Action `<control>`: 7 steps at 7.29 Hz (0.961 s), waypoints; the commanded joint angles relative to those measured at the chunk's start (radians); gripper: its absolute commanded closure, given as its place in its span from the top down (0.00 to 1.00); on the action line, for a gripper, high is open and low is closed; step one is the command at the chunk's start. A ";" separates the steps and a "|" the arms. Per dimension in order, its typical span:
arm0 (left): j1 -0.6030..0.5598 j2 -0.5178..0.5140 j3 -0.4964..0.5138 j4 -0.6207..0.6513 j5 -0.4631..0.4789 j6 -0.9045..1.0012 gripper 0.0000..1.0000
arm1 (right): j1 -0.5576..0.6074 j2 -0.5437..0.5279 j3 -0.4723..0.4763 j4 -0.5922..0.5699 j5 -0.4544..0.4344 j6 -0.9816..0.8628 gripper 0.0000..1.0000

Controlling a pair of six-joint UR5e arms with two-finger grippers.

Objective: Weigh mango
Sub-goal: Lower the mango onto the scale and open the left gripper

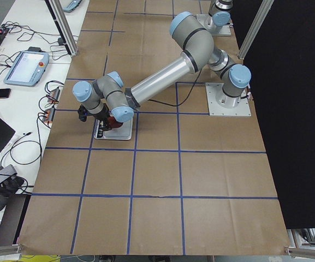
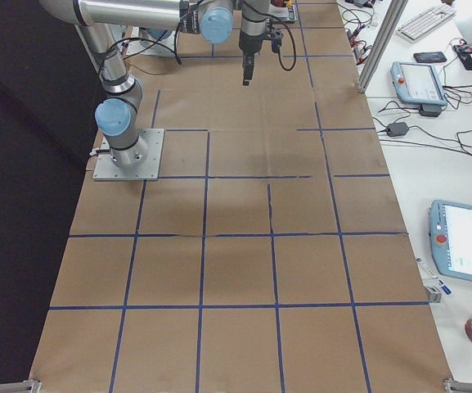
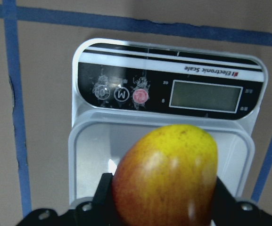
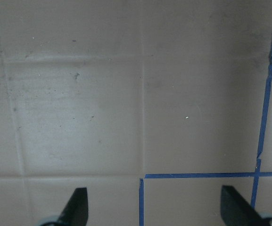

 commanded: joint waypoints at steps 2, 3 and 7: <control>-0.003 0.074 0.011 -0.007 0.004 -0.012 1.00 | 0.000 0.000 0.000 -0.001 0.000 0.000 1.00; -0.010 0.161 -0.015 -0.019 0.004 -0.031 1.00 | 0.000 0.000 0.000 -0.001 0.000 0.000 1.00; -0.209 0.487 -0.229 -0.035 0.000 -0.276 1.00 | 0.000 0.000 0.000 -0.001 0.000 0.000 1.00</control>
